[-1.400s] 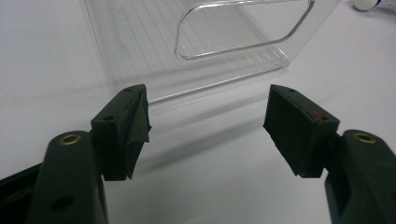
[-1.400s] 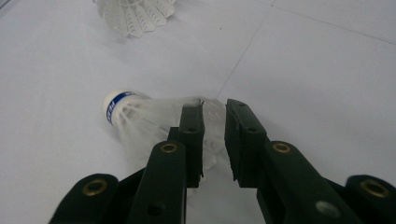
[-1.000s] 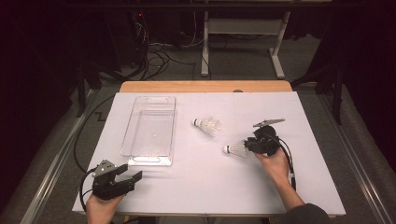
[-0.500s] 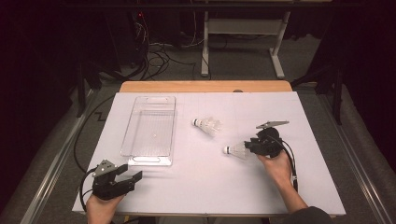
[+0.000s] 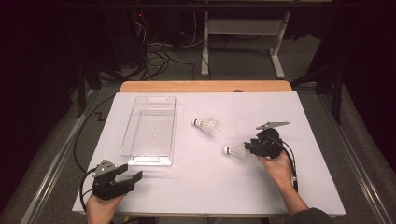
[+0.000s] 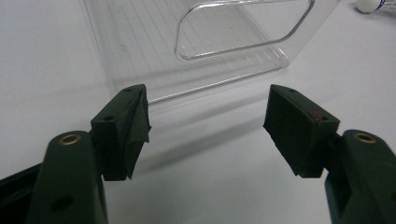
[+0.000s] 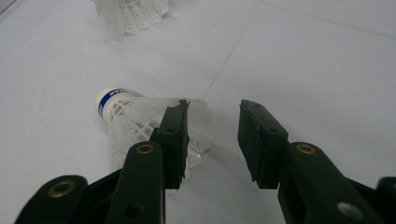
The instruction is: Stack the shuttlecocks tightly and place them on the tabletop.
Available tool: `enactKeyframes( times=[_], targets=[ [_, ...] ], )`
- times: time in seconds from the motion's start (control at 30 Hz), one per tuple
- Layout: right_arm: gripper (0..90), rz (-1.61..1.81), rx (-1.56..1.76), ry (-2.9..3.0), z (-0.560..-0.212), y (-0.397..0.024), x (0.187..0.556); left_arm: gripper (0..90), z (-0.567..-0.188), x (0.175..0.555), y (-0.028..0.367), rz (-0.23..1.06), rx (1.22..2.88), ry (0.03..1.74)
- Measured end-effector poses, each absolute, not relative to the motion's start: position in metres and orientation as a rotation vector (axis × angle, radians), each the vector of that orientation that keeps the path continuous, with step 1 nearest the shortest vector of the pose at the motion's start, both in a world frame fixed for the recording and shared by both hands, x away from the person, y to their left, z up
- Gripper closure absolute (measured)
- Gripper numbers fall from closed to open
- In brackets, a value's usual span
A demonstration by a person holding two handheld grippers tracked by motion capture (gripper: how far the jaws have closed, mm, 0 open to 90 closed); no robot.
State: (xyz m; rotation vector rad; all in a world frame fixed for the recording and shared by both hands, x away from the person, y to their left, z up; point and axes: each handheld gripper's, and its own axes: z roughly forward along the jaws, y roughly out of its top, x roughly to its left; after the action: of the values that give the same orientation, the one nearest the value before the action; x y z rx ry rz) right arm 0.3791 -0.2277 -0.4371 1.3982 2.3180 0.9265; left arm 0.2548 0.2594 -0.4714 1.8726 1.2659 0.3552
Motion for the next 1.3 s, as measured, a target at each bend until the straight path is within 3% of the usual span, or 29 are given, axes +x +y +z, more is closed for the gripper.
enactKeyframes(
  times=[1.3],
  targets=[
    [62.7,0.949,1.405,2.329,-0.4413,-0.2311,0.3708,31.7,-0.4713,0.2549,0.2594,0.358,1.878,1.263]
  ],
)
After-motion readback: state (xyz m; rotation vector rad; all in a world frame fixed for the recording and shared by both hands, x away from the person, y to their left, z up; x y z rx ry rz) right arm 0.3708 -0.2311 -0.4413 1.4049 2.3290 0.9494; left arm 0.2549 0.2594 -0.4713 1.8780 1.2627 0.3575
